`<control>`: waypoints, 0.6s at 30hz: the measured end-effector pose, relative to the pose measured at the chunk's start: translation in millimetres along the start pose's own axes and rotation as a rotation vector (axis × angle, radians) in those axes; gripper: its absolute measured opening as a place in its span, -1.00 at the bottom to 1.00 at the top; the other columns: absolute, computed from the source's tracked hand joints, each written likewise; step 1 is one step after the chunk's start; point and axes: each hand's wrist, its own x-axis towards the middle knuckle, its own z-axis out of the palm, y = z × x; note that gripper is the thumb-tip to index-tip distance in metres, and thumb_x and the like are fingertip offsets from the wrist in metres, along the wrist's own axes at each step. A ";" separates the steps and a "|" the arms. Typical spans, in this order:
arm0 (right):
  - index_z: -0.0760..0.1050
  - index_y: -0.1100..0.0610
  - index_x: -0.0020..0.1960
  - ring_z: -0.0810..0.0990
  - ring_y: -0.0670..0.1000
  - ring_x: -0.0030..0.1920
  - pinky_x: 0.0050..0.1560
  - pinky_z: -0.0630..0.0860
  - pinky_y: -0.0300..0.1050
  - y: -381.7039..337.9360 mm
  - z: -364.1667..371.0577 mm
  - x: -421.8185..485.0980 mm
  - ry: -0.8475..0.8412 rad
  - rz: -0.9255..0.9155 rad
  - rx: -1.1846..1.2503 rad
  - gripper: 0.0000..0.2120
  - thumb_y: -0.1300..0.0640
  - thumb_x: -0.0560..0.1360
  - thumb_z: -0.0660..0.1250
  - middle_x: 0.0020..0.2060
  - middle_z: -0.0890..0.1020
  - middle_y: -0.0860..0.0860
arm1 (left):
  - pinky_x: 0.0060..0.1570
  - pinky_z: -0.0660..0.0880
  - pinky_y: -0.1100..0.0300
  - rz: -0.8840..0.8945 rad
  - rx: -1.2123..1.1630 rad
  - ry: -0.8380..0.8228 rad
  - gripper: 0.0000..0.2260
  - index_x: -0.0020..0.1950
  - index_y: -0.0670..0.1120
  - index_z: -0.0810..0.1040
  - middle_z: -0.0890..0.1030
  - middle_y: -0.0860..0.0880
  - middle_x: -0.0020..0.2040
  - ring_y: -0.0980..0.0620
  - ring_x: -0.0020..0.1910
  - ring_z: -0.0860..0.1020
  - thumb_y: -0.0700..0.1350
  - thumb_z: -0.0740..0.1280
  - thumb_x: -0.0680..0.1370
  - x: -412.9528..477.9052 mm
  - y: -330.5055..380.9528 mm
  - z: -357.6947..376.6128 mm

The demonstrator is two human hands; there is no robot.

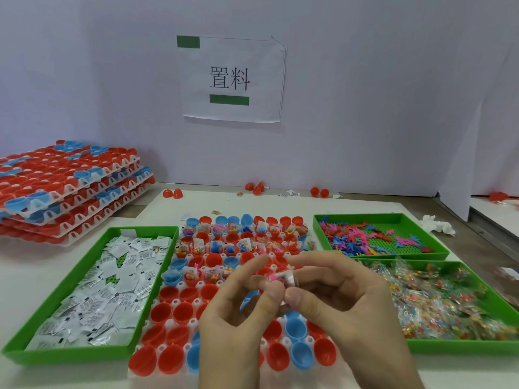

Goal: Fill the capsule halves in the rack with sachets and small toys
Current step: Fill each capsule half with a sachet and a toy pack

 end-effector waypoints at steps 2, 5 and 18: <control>0.70 -0.09 0.00 0.75 0.10 -0.13 -0.09 0.66 -0.17 -1.2 -1.7 -0.5 -0.021 0.002 0.011 -0.71 0.13 0.31 0.58 -0.15 0.75 0.08 | -0.20 0.63 0.19 -0.034 0.002 -0.073 -0.37 -0.08 0.02 0.75 0.72 -0.14 -0.09 -0.12 -0.07 0.71 0.25 0.68 -0.07 -0.1 0.3 -1.0; 0.69 -0.10 0.00 0.74 0.05 -0.12 -0.07 0.65 -0.18 -0.9 -4.5 -0.1 -0.022 -0.014 -0.069 -0.71 0.11 0.31 0.58 -0.14 0.75 0.04 | -0.21 0.65 0.15 -0.020 0.026 -0.063 -0.41 -0.14 -0.04 0.76 0.73 -0.17 -0.12 -0.11 -0.15 0.72 0.18 0.71 -0.07 -0.6 -2.5 -1.9; 0.65 -0.20 0.00 0.72 -0.07 -0.09 -0.03 0.60 -0.20 -5.5 -25.2 -4.7 -0.232 0.001 -0.466 -0.65 0.15 0.33 0.58 -0.16 0.73 -0.12 | -0.22 0.57 0.27 -0.052 0.313 -0.308 -0.80 -0.23 -0.02 0.68 0.69 -0.12 -0.26 0.01 -0.26 0.67 -0.12 0.64 0.23 -0.4 9.6 -18.4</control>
